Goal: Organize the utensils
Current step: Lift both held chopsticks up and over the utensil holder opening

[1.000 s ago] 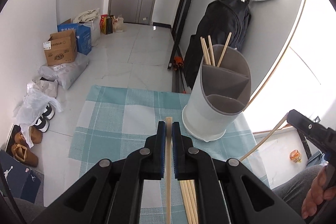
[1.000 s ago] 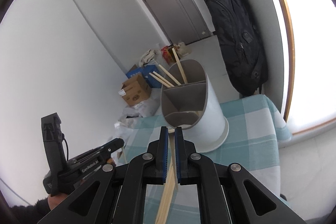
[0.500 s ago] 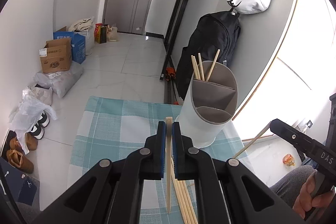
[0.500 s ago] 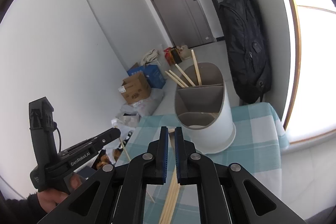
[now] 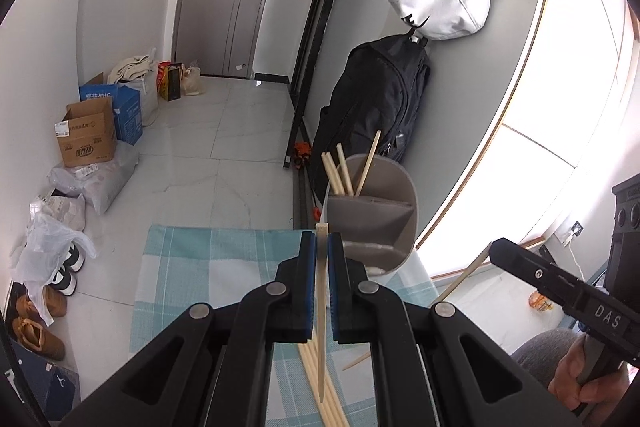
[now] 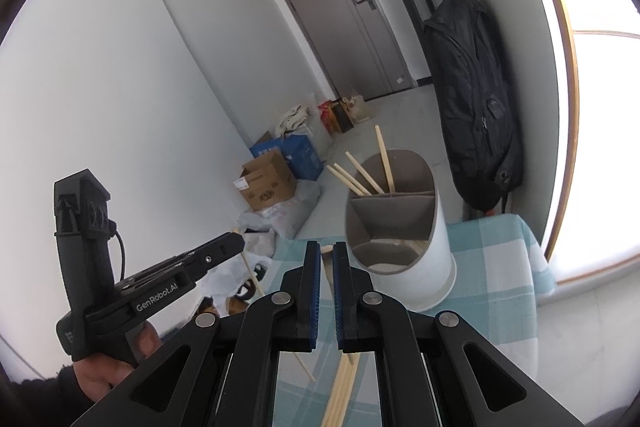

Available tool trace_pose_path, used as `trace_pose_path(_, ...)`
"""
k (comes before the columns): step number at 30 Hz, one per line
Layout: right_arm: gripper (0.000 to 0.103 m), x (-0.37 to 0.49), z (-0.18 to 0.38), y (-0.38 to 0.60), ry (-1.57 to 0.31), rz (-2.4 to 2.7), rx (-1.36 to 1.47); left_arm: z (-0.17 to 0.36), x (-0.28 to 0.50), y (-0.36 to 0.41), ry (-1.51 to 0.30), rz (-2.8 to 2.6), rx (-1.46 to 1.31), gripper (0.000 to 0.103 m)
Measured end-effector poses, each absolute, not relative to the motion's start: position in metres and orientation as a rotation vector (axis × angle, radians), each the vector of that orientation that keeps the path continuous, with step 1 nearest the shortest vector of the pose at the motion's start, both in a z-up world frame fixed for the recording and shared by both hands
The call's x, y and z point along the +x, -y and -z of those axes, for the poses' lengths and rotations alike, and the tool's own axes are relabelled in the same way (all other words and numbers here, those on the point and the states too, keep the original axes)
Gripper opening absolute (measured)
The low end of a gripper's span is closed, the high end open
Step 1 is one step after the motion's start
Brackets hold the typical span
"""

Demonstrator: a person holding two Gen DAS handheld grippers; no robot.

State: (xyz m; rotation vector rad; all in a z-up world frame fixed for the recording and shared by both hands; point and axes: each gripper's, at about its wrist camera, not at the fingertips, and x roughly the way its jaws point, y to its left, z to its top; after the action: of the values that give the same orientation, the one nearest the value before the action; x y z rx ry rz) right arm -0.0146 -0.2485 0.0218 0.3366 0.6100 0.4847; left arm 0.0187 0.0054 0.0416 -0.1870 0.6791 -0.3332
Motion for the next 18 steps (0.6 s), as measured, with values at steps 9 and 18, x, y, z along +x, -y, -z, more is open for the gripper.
trace_pose_path(9,0.005,0.008,-0.075,0.277,-0.535,-0.482,0.411,-0.089,0.044,0.011,-0.631,0.395,-0.216,0.002)
trace_pose_path(18,0.003,0.049,-0.121,0.289,-0.477,-0.474,0.389,-0.123,0.081,0.024,-0.580,0.415,-0.238,0.002)
